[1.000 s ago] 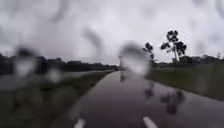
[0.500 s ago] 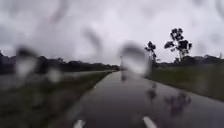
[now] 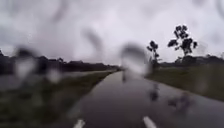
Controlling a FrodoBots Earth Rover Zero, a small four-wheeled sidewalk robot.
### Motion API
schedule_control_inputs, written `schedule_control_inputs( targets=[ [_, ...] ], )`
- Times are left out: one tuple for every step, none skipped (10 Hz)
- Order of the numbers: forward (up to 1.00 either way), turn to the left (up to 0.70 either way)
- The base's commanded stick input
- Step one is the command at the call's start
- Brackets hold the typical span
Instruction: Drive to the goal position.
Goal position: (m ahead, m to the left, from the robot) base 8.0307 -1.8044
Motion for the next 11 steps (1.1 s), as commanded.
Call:
schedule_control_inputs(
  targets=[
    [0.85,0.00],
    [0.85,0.00],
    [0.85,0.00],
    [0.85,0.00],
    [0.85,0.00],
    [0.85,0.00],
    [0.85,0.00],
    [0.85,0.00],
    [0.85,0.00],
    [0.85,0.00],
    [0.85,0.00]
  ],
)
